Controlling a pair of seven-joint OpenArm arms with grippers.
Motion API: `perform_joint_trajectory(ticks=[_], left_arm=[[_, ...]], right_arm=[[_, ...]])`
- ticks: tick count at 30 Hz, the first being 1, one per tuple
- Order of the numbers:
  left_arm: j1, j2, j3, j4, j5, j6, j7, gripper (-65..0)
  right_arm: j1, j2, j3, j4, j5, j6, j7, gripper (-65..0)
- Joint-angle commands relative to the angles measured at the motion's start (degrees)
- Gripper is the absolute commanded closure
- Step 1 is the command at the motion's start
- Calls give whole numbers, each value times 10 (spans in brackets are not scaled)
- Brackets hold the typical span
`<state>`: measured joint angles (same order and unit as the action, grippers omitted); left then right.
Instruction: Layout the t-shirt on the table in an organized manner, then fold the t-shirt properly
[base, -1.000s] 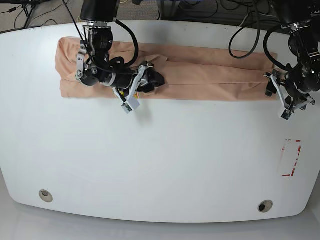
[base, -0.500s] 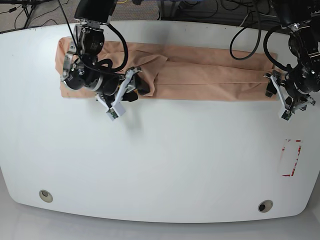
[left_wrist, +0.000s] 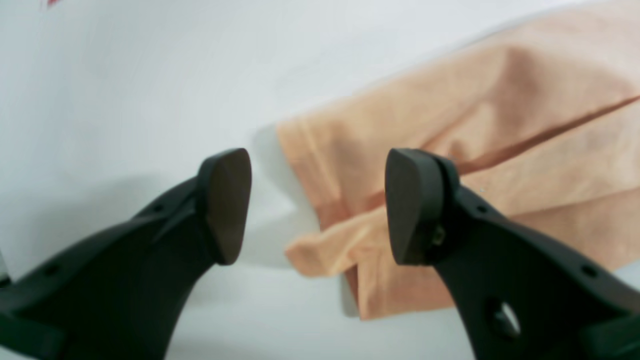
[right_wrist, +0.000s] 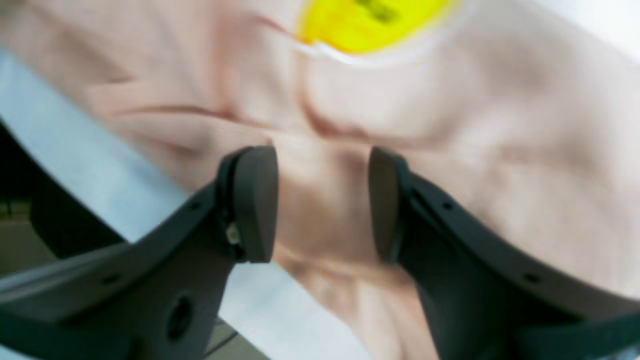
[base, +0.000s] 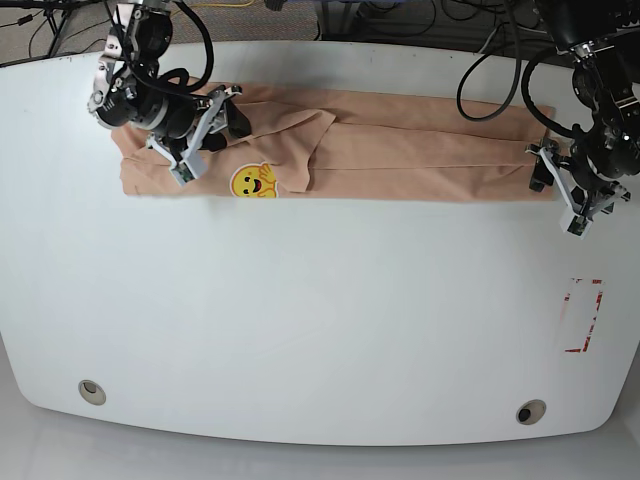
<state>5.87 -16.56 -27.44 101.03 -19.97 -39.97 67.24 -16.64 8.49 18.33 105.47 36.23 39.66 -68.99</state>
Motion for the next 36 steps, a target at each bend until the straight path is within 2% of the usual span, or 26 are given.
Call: perform_joint_trajectory(ticks=[1,9,14,19,26,32,36], left_arm=[[-5,-5,-12,8,-2,0,-9,-397],[-7,18,-72,6,-13,0,0,-401],[-8,22,-118,-27,-97,0,29,-403],[-8,10,-151,-113,-206,0,52,-404],[-8,-14,-123,-236,-269,0,51,-404],[-7,-12,-99,-242,-269,0,51,-400],[-4,-12,-59,-241,-268,0,52,-396]], right_arm=[[-9,31,-1,-31,10,3,33,-276],[-9,54,0,-74,11,3,67,-276],[-5,55,0,-74,10,3,67,-276],[-5,54,-2,-74,10,3,66,-276],[-5,54,-3,-74,14,3,66,-276],[-5,54,-3,-73,14,3,66,-276],[-5,54,-3,-73,15,3,66,-276]])
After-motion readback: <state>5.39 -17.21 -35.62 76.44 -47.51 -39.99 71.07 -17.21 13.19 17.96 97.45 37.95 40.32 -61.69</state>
